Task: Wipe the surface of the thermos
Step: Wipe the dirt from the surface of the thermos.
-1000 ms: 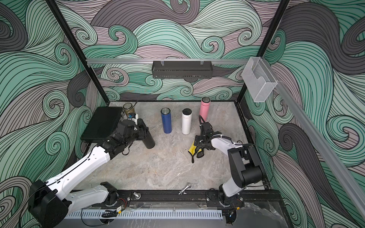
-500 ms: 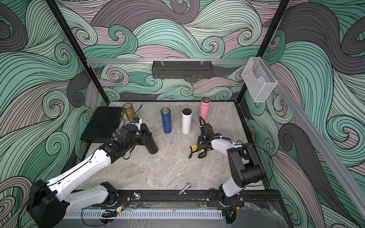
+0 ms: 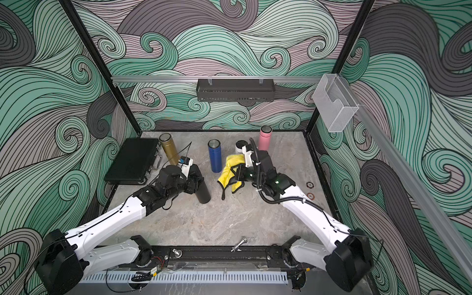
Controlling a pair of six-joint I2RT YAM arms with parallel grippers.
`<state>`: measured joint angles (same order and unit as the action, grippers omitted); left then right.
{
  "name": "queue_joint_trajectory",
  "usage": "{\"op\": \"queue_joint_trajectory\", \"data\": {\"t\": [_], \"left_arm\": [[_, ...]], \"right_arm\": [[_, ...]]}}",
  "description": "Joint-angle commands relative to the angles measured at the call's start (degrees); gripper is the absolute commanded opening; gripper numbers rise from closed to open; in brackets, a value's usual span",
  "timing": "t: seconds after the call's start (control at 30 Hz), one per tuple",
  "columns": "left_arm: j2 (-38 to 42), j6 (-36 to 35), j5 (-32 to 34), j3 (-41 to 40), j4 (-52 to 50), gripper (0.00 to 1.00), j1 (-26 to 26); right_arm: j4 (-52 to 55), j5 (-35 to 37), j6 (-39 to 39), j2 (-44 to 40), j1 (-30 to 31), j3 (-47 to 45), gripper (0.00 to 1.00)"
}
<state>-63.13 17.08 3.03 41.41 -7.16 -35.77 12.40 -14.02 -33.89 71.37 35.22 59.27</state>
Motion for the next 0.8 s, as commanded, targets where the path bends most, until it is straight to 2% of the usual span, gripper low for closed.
{"op": "queue_joint_trajectory", "data": {"t": [0.0, 0.17, 0.4, 0.57, 0.77], "left_arm": [[1.44, -3.41, -2.66, -0.56, 6.88, 0.0, -0.74], [2.3, -5.15, -2.92, -1.81, 8.22, 0.0, -1.86], [3.1, -6.18, -0.18, -1.85, 8.73, 0.0, -3.08], [3.37, -6.23, 1.89, -2.12, 9.49, 0.0, -3.17], [3.24, -5.57, 7.9, -3.04, 10.26, 0.0, -3.17]], "right_arm": [[-1.82, -0.73, -0.11, 6.35, 2.35, 6.77, 0.0], [-5.05, -2.95, -0.28, 14.9, 3.54, 16.04, 0.0], [-2.4, -6.15, -0.29, 25.82, 8.19, 27.15, 0.0], [-6.5, -8.91, -2.86, 27.13, 10.95, 25.2, 0.0], [-12.66, -11.06, -7.45, 22.37, 11.4, 17.35, 0.0]]}}
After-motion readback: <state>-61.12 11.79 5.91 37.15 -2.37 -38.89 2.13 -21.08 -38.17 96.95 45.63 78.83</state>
